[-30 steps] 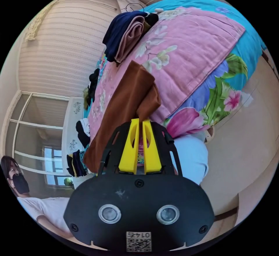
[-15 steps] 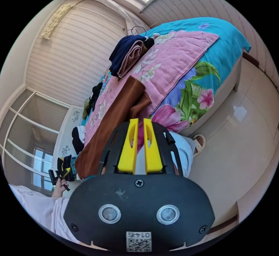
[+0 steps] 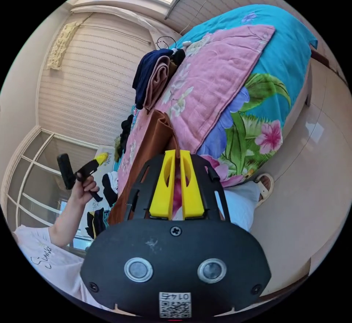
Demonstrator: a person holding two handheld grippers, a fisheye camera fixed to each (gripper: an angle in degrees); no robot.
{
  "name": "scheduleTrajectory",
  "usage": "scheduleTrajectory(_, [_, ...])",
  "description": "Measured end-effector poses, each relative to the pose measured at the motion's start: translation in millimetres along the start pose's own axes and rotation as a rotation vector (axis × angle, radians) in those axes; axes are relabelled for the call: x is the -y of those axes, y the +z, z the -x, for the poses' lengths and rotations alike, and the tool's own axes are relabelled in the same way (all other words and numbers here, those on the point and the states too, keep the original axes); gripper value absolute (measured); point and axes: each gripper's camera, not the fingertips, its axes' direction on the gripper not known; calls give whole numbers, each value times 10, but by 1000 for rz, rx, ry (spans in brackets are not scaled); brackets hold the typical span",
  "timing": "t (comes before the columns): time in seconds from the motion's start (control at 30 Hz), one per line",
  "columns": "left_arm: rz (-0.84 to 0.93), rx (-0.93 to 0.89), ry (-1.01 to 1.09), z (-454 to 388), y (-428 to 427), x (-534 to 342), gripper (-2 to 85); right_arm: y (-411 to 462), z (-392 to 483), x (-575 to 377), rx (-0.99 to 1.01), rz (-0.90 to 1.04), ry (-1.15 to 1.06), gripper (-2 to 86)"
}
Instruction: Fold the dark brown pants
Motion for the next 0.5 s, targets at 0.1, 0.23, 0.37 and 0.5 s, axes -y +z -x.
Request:
scheduleTrajectory(0.1, [97, 86, 12, -39, 568, 476, 59, 8, -22, 5, 35, 16, -5, 18])
scheduleTrajectory(0.23, [229, 181, -62, 113, 1170, 780, 61, -64, 174, -59, -134, 18, -102, 18])
scheduleTrajectory(0.37, [326, 147, -27, 84, 1476, 959, 1, -56, 343, -159, -172, -3, -203, 21])
scheduleTrajectory(0.5, [208, 238, -37, 129, 1174, 932, -8, 156, 401, -147, -102, 20, -224, 28])
